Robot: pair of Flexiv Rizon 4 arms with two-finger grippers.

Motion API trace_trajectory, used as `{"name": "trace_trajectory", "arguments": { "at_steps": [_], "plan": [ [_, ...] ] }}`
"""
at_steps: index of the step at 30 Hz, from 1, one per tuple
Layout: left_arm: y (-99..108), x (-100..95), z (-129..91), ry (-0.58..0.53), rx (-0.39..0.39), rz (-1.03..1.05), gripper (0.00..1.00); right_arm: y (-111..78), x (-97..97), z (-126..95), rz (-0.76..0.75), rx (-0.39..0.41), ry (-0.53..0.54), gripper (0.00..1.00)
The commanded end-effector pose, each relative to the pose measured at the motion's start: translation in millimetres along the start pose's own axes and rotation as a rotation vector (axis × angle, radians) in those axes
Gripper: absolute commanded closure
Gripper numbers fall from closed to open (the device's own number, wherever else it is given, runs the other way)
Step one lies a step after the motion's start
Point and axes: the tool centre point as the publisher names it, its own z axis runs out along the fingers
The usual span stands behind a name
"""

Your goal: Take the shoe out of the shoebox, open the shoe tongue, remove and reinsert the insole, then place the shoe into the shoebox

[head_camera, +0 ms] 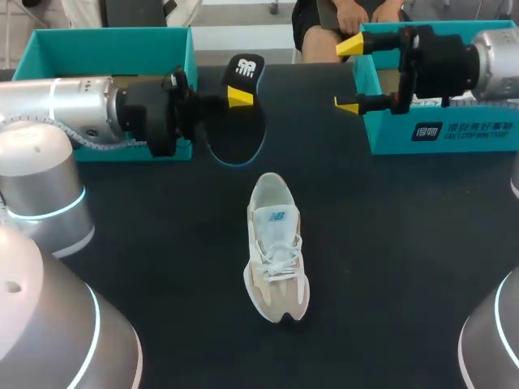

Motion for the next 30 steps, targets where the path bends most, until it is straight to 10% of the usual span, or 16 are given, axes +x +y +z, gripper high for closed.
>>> {"name": "trace_trajectory", "arguments": {
  "at_steps": [1,5,17,30],
  "plan": [
    [-1.2,0.0,-0.6,0.0,-0.001,0.001,1.0,-1.1,0.0,0.9,0.0,-0.003,0.0,0.0],
    [-1.2,0.0,-0.6,0.0,-0.001,0.001,1.0,-1.1,0.0,0.9,0.0,-0.003,0.0,0.0],
    [-36.5,-11.6,-5.6,0.357,-0.054,-1.056,1.0,-1.1,0.0,0.9,0.0,-0.003,0.0,0.0],
    [-48.5,-20.6,-3.7,0.205,-0.015,-1.889,1.0,-1.1,0.0,0.9,0.0,-0.003,0.0,0.0]
  ]
}}
